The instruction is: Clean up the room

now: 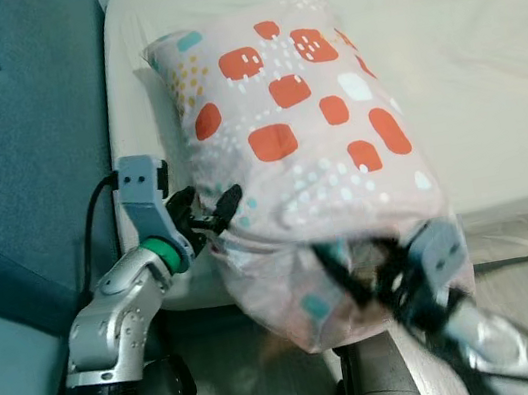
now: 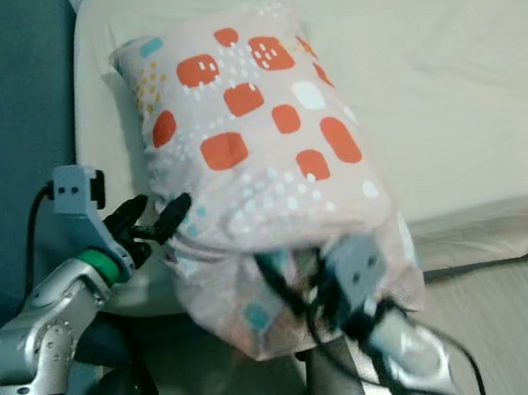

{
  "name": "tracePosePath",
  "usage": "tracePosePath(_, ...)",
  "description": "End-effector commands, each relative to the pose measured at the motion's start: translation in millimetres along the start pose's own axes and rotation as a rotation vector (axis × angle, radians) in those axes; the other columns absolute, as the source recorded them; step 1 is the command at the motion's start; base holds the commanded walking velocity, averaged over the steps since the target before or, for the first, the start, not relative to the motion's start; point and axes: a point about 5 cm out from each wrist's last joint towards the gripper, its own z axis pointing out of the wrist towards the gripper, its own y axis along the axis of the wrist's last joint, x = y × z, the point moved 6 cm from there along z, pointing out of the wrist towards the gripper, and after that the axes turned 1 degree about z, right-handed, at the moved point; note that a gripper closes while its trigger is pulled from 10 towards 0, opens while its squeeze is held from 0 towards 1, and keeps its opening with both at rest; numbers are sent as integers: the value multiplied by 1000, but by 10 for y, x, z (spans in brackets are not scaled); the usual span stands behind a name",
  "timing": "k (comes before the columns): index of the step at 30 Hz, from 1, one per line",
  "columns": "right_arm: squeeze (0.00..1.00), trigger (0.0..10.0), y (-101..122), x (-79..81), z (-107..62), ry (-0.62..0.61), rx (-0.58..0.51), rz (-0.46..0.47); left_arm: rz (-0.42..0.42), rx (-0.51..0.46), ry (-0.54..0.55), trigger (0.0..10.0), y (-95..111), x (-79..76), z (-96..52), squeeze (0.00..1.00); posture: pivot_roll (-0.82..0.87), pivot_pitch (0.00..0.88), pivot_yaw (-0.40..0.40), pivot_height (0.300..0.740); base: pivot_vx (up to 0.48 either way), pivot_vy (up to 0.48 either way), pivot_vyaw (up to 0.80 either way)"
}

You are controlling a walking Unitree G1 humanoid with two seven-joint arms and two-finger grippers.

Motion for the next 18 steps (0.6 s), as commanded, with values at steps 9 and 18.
tracePosePath(9,0,10000,352,-221,265,-111,-194,59,7,13,22,10000,-54,47,-45,0,-110,130,81,565,0,0,0)
tracePosePath(18,0,10000,127,58,132,68,-60,237,11,24,12,10000,-84,30,-35,0,-117,134,88,565,0,0,0)
